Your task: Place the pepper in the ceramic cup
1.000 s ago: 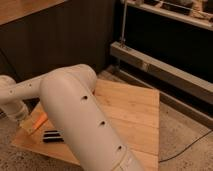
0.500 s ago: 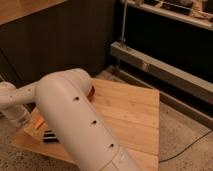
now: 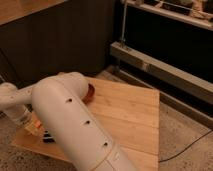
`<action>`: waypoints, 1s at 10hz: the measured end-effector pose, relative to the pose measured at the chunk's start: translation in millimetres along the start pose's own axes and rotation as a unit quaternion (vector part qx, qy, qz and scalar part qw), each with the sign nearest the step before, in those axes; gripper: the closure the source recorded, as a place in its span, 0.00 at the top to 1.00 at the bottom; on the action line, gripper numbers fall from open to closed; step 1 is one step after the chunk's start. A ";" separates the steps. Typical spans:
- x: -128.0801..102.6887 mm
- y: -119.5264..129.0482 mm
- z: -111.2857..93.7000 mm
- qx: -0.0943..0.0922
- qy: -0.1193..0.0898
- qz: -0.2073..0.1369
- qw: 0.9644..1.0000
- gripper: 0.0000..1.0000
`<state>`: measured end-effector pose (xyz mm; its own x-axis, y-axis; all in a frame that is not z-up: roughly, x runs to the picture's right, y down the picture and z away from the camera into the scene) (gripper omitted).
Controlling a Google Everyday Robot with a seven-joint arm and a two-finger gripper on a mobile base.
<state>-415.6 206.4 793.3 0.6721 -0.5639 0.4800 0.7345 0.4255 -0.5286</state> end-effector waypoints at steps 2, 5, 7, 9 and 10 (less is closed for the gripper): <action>-0.2 -1.0 1.8 0.001 -0.003 -0.004 1.000 0.65; -0.8 -1.9 7.2 -0.003 -0.006 -0.007 1.000 0.65; -0.3 -3.0 10.7 -0.004 -0.008 -0.008 1.000 0.65; 0.5 -4.1 15.1 -0.006 -0.009 -0.007 1.000 0.65; 1.0 -4.3 16.9 -0.007 -0.010 -0.007 1.000 0.65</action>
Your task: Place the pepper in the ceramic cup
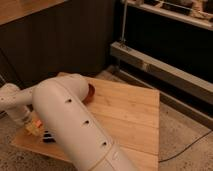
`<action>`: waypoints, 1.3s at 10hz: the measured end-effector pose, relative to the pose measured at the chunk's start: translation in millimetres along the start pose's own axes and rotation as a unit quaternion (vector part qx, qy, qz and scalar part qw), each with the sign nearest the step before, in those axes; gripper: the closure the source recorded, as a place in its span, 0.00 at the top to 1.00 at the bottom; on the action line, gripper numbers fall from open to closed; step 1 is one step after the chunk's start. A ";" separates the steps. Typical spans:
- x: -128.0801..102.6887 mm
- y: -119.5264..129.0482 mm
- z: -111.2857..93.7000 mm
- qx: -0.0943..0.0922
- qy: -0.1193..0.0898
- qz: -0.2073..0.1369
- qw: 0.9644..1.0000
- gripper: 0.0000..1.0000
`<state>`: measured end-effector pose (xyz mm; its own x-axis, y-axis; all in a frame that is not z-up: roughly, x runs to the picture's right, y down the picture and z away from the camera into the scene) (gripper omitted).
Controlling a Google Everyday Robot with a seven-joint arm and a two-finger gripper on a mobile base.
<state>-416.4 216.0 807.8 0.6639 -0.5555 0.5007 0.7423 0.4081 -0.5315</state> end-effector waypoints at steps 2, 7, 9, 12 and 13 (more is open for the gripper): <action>1.0 0.4 4.6 -0.006 -0.001 0.001 1.000 0.58; 0.2 0.6 11.3 -0.024 -0.010 0.001 1.000 0.38; 0.4 0.1 12.6 -0.029 -0.012 0.000 0.999 0.38; 2.0 -1.9 12.4 -0.033 -0.015 0.010 0.999 0.38; 5.3 -3.8 9.4 -0.029 -0.013 0.021 0.999 0.38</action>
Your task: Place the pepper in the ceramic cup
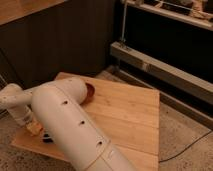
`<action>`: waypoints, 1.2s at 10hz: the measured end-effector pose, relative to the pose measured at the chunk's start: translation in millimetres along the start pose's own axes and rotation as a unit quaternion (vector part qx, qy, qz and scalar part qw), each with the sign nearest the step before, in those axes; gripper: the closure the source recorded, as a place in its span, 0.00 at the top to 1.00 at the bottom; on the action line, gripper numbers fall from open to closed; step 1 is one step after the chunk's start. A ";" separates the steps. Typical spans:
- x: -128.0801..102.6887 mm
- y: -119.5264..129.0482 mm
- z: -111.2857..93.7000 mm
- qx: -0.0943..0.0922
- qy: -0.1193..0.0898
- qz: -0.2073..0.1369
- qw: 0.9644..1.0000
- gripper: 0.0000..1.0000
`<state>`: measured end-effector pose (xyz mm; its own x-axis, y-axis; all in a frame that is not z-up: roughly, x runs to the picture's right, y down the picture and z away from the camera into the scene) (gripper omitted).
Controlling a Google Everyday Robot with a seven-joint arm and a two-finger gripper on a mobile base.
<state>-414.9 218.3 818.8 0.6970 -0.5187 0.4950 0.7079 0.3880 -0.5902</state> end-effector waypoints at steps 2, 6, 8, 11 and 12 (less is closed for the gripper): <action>5.6 -6.2 -12.9 0.018 0.006 0.016 1.000 0.38; 5.3 -4.7 -20.9 0.024 0.012 0.023 0.999 0.38; 5.6 -2.8 -20.6 0.023 0.013 0.027 0.999 0.38; 6.2 -1.7 -20.5 0.023 0.013 0.029 0.999 0.38; 6.0 -1.8 -21.6 0.024 0.014 0.030 0.999 0.38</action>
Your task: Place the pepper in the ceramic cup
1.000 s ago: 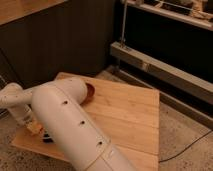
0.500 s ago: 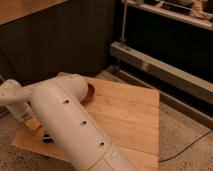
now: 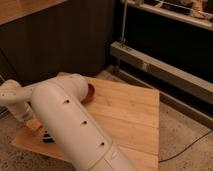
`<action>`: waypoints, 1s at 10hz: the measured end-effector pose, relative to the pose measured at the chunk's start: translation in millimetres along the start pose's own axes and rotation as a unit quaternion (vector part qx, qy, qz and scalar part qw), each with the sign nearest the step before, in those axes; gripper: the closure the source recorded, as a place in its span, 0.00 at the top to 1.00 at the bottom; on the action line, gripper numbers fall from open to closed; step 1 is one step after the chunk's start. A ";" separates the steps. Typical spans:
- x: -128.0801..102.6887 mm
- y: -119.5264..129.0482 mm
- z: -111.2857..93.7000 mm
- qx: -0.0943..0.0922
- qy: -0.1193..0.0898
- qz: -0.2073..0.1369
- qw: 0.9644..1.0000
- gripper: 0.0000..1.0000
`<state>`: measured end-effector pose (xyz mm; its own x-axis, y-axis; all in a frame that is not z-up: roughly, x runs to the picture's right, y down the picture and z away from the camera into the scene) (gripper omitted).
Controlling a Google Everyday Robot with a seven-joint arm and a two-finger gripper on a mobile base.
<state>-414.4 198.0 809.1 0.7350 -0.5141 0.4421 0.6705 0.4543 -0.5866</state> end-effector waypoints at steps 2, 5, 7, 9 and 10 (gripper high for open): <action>1.3 -1.5 -6.9 0.007 0.002 0.004 1.000 0.37; 3.4 -2.0 -14.9 0.016 0.006 0.014 1.000 0.14; 4.7 -0.9 -17.9 0.019 0.008 0.020 1.000 0.07; 7.2 0.4 -21.4 0.021 0.011 0.031 0.999 0.07; 8.5 0.5 -24.1 0.024 0.012 0.038 0.999 0.07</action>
<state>-410.2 176.4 796.2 0.7817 -0.4935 0.3814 0.6175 0.5268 -0.5841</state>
